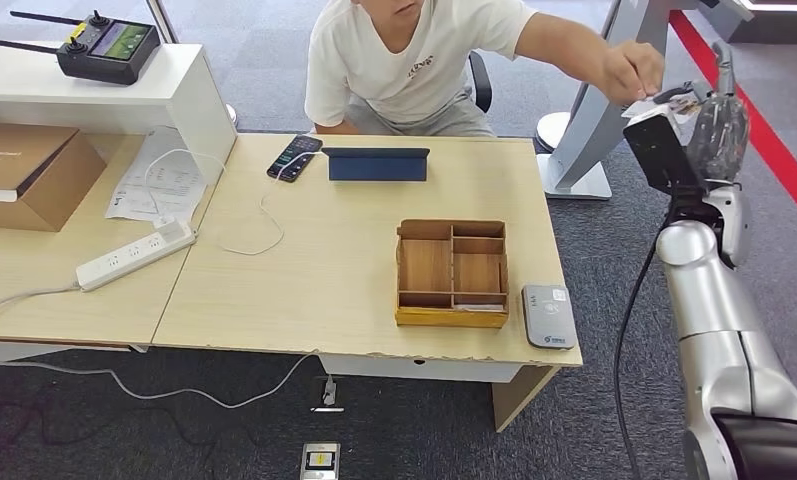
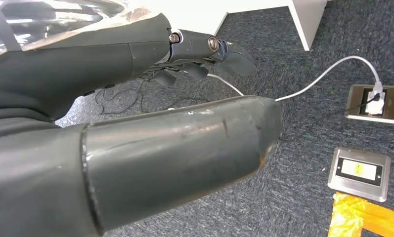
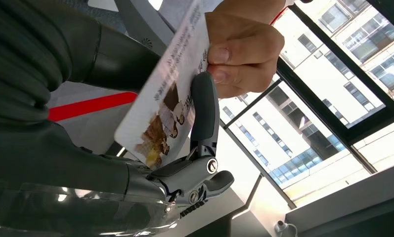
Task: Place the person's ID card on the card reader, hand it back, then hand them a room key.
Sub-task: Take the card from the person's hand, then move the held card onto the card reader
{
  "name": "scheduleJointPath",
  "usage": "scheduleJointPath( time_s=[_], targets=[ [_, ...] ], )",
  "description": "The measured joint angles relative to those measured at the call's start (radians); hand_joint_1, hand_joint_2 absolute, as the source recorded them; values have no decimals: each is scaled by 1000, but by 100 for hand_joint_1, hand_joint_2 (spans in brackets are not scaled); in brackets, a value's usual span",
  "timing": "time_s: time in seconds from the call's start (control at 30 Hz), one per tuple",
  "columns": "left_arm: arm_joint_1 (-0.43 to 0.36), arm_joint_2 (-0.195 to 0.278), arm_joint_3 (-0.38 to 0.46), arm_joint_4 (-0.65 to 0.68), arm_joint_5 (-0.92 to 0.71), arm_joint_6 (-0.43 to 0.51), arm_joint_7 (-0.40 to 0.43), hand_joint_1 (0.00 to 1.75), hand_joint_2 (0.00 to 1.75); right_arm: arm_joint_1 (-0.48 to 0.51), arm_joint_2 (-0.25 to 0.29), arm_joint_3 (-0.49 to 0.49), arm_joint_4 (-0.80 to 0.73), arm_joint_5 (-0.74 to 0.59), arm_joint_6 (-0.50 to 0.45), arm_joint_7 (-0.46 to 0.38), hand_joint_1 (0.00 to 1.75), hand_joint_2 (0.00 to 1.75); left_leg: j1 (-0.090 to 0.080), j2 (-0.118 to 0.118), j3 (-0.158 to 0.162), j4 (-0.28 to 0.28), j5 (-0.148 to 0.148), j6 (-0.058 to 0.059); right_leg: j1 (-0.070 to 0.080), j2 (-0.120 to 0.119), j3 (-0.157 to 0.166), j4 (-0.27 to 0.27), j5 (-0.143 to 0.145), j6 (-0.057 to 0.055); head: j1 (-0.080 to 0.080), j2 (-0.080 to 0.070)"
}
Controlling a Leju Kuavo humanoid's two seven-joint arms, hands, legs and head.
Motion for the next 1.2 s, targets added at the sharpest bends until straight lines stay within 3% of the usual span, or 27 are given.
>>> scheduleJointPath(
  time_s=[0.43,0.7,1.2],
  targets=[
    [1,0,0,0,6,-1,3,0,0,0,10,2,8,2,18,3,175,175,0,0,0,0,0,0,0,0,0,0,0,0,0,0],
    [2,0,0,2,18,-8,8,0,0,11,3,9,23,2,86,19,175,175,0,0,0,0,0,0,0,0,-1,0,0,0,0,0],
    [8,0,5,7,33,-13,23,0,0,174,-41,51,91,-9,145,26,175,175,0,0,-1,0,0,0,0,0,-2,0,0,0,0,0]
  ],
)
